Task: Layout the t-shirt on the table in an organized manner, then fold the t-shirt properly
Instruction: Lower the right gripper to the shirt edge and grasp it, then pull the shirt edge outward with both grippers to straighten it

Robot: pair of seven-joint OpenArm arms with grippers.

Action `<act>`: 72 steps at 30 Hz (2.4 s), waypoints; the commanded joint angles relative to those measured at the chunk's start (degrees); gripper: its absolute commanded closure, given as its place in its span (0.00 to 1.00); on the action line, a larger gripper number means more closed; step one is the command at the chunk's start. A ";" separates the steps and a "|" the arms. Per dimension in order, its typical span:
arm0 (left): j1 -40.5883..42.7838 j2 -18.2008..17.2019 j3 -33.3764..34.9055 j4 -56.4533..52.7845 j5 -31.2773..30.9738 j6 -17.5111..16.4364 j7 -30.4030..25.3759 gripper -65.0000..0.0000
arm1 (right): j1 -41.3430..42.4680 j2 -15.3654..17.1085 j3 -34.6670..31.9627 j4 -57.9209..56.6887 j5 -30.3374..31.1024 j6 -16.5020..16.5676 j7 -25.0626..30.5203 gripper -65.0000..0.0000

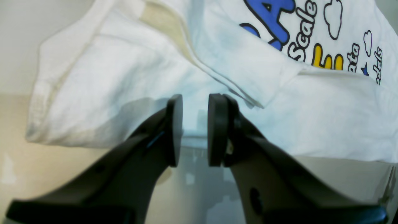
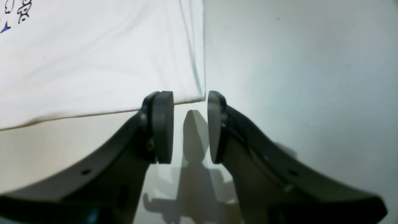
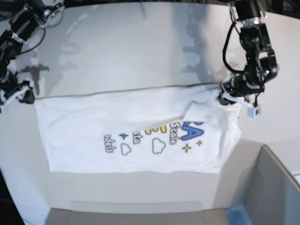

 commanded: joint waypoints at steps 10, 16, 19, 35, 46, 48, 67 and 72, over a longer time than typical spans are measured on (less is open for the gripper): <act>-0.78 -0.53 -0.33 1.13 -0.56 -0.18 -0.75 0.76 | 2.59 1.51 0.24 -0.83 1.29 0.91 3.56 0.71; -0.78 -0.53 -0.24 1.13 -0.38 -0.18 -0.75 0.76 | 2.59 3.09 0.24 -3.29 0.94 0.91 5.84 0.71; -0.78 -0.45 -0.15 1.13 -0.47 -0.18 -0.75 0.76 | 2.50 3.79 -0.11 -6.28 0.94 0.91 11.12 0.71; -0.95 0.61 -0.24 1.13 -0.21 -0.09 -0.75 0.76 | 3.82 7.13 -9.08 -21.84 0.94 0.91 19.91 0.71; -0.87 0.70 -0.33 1.13 -0.47 0.09 -0.75 0.76 | 5.32 5.99 -12.86 -22.01 1.02 0.91 19.56 0.71; -0.87 0.70 -0.33 1.13 -0.47 0.09 -0.75 0.76 | 5.41 5.99 -12.86 -22.01 1.02 0.91 19.56 0.71; -0.95 0.70 -4.20 8.86 -0.65 0.17 -0.58 0.76 | 7.25 6.43 -15.32 -21.75 -4.16 0.91 17.09 1.00; -1.13 0.43 -10.18 9.04 -0.65 -0.09 3.64 0.70 | 6.99 7.05 -15.32 -21.75 -4.25 0.91 17.09 1.00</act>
